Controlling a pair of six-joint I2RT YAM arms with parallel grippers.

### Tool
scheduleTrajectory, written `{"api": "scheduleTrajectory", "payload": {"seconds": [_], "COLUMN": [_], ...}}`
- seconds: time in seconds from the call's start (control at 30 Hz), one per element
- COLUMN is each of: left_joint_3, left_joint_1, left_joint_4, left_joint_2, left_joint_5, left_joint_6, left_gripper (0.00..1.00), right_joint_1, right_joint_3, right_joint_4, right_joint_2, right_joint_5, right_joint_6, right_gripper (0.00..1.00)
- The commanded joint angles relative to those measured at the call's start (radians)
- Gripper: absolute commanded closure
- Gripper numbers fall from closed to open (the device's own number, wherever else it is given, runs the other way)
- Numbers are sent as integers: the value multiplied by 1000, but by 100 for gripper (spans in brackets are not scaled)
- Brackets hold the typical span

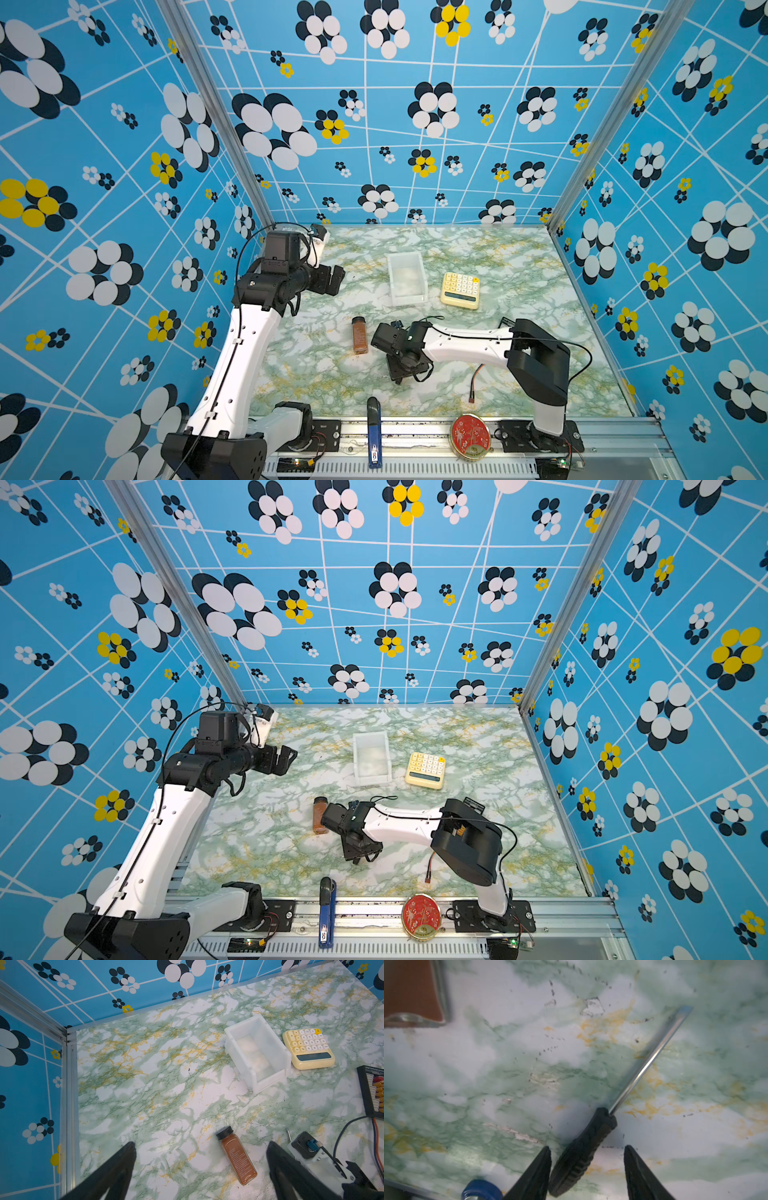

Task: Put the screwdriver in the bin
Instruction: 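Close the right gripper on the screwdriver's black handle, then lift the screwdriver with the right gripper and carry it over the white bin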

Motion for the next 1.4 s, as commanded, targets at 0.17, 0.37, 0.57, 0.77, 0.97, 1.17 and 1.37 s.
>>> {"api": "scheduleTrajectory", "payload": {"seconds": [0.17,0.37,0.57,0.77,0.97,1.17,1.37], "left_joint_3": [-3,3,0,2,-3,-8,-9], "left_joint_1": [-10,-18,-27,-38,-61,-75,-75], "left_joint_4": [-6,-9,-13,-15,-13,-27,-47], "left_joint_2": [-26,-11,5,8,10,0,-9], "left_joint_5": [46,59,67,80,93,93,71], "left_joint_6": [-17,-17,13,16,45,84,89], "left_gripper": [1,1,1,1,1,1,1], "right_joint_1": [2,5,11,17,20,19,-9], "right_joint_3": [16,-22,-35,-60,-81,-59,-16], "right_joint_4": [-73,-77,-79,-72,-64,-92,-147], "right_joint_2": [23,-1,-24,-63,-124,-187,-244], "right_joint_5": [30,38,53,76,89,94,106], "right_joint_6": [9,8,-6,-20,-39,-75,-130], "right_gripper": [56,66,77,85,88,89,89]}}
